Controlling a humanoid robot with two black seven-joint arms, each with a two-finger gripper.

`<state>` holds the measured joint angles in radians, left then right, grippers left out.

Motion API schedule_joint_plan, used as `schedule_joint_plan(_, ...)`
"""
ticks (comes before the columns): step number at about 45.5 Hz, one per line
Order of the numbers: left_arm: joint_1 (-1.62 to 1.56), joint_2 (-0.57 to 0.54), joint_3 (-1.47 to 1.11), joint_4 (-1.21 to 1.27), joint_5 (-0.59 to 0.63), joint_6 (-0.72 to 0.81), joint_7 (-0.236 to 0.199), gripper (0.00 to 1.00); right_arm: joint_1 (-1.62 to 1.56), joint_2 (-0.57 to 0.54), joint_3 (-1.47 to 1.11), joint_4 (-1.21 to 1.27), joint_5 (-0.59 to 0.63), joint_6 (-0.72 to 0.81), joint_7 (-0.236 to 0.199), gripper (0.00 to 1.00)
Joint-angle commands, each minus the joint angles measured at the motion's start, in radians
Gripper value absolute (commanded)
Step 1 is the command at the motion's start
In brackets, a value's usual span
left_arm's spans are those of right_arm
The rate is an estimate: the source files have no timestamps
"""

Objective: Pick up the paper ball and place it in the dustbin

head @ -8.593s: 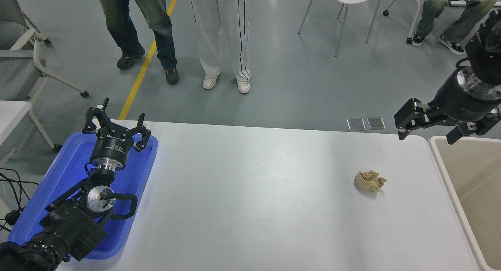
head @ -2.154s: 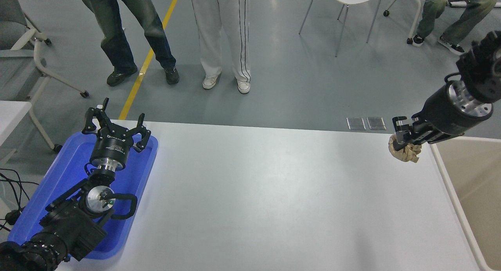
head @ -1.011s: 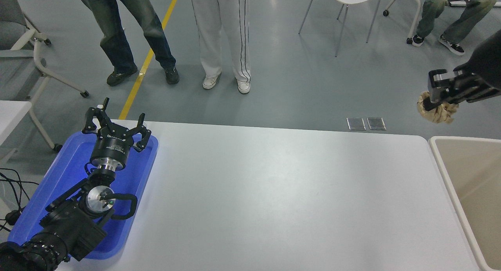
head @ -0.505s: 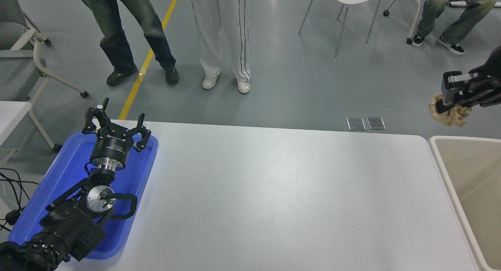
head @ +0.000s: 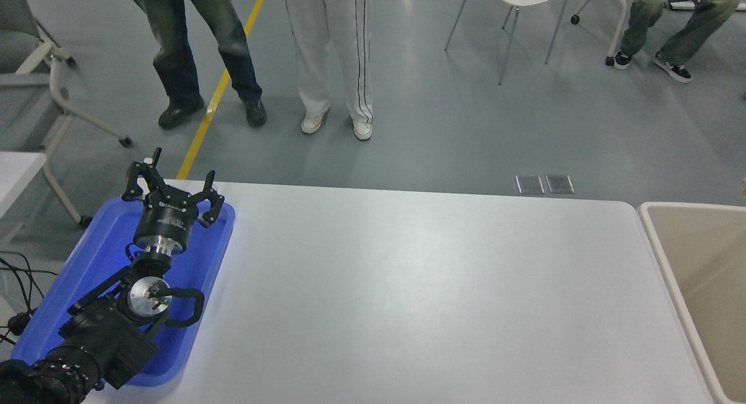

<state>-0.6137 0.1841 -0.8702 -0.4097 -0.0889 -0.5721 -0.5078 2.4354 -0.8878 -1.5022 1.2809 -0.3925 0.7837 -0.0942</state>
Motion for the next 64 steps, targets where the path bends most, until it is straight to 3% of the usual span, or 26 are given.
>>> schedule_joint_plan(1,0.000,0.000,0.000,0.000,0.000,0.001,0.000,1.00,-0.151,-0.117,-0.013,-0.153,-0.002,-0.072,0.001,0.00)
schedule_joint_plan(30,-0.001,0.000,-0.001,0.000,0.000,0.000,0.002,1.00,-1.170,-0.108,0.648,-0.428,0.017,-0.672,0.005,0.00)
schedule_joint_plan(48,-0.001,0.000,-0.001,0.000,0.000,0.000,0.002,1.00,-1.532,0.069,0.985,-0.702,0.104,-0.794,0.007,0.00)
schedule_joint_plan(64,0.000,0.000,0.000,0.000,0.000,0.000,0.000,1.00,-1.690,0.242,1.053,-0.934,0.193,-0.845,0.007,0.00)
